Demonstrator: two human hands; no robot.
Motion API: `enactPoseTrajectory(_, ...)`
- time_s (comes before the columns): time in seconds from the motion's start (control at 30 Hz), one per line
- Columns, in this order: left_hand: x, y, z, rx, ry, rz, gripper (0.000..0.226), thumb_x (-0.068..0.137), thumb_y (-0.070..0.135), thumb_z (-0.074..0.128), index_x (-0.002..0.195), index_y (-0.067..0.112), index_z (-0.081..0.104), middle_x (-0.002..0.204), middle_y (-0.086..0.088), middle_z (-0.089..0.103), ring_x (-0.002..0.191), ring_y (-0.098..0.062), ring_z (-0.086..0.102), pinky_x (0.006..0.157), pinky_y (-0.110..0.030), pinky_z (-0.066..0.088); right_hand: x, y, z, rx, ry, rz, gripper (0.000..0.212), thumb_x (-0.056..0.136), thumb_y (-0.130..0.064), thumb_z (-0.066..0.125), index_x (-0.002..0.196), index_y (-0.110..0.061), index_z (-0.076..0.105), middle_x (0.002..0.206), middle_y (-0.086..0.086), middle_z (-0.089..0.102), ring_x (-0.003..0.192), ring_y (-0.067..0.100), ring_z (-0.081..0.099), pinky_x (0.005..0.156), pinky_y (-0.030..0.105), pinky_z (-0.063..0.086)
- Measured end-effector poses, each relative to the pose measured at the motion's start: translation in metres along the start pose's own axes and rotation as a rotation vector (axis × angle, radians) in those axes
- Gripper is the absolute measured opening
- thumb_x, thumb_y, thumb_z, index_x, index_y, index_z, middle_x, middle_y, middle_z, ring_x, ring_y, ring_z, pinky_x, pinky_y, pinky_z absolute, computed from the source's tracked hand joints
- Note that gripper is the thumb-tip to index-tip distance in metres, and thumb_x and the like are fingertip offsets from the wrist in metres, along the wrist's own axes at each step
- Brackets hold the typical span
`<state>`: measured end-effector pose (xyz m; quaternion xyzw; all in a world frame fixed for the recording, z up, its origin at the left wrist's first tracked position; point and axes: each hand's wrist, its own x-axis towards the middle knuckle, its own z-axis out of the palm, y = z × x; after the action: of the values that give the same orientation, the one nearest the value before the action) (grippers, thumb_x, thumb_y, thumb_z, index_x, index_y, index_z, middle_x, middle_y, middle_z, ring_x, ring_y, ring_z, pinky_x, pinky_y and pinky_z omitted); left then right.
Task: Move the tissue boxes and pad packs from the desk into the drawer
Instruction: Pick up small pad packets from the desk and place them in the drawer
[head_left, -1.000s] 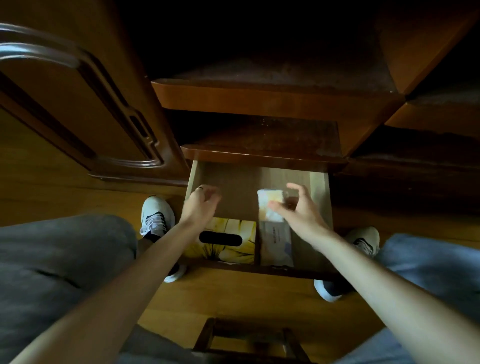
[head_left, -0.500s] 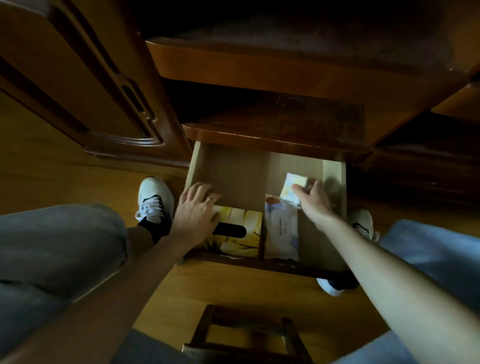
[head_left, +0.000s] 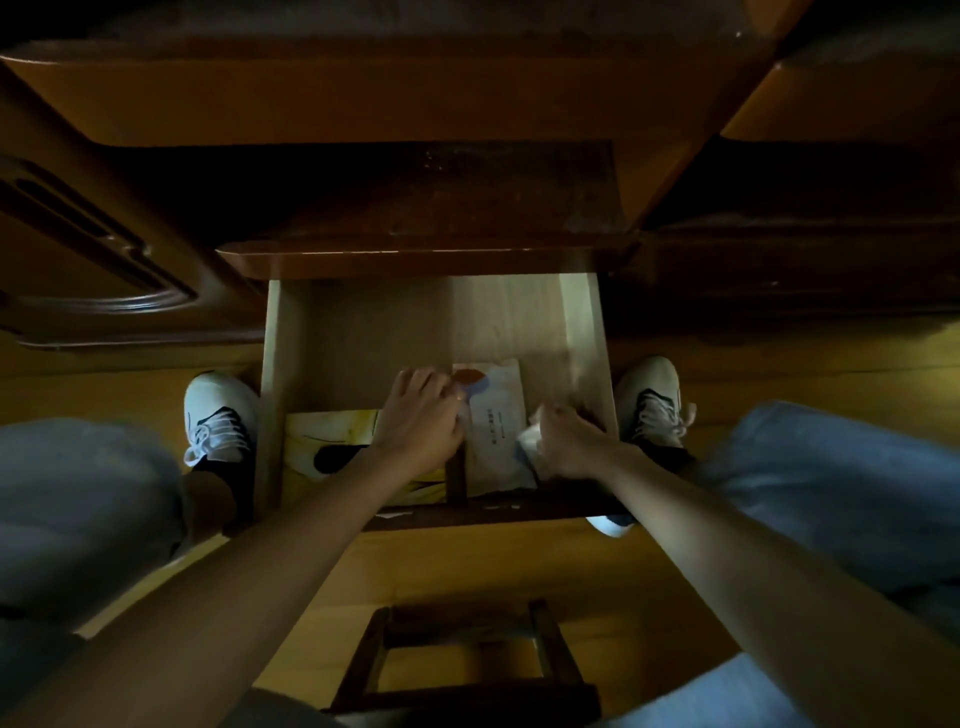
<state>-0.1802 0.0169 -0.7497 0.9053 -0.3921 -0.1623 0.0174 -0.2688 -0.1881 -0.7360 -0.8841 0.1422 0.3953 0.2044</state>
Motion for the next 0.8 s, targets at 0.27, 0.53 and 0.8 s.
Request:
enactPoseTrajectory(0.27,-0.029,-0.033,0.011,-0.134,-0.053,-0.172,0.061,0.101,0.059,0.040,0.139,0.014,0.056,0.135,-0.011,0.058,0.126,-0.030,0.050,0.106,-0.043,0.036,0.001,-0.014,-0.022,-0.781,0.001,-0.138,0.024,0.102,-0.020,0.049,0.113,-0.013,0.068,0.119,0.007,0.067,0.111,0.029,0.061,0.085,0.040,0.049)
enactPoseTrajectory(0.53,-0.032,-0.030,0.018,-0.129,-0.050,-0.215,0.057,0.103,0.057,0.035,0.134,0.015,0.058,0.131,-0.011,0.062,0.123,-0.031,0.052,0.105,-0.043,0.034,-0.001,-0.008,-0.020,-0.680,-0.188,-0.105,0.059,0.085,-0.050,0.066,0.130,-0.014,0.054,0.120,0.008,0.065,0.112,0.029,0.060,0.103,0.046,0.041)
enactPoseTrajectory(0.8,-0.031,-0.030,0.017,-0.144,-0.076,-0.233,0.058,0.102,0.059,0.034,0.135,0.016,0.056,0.133,-0.009,0.060,0.123,-0.030,0.050,0.103,-0.044,0.033,0.007,-0.008,-0.013,-0.568,-0.194,-0.029,0.061,0.089,-0.042,0.066,0.141,-0.016,0.047,0.133,0.010,0.059,0.133,0.032,0.048,0.115,0.050,0.027)
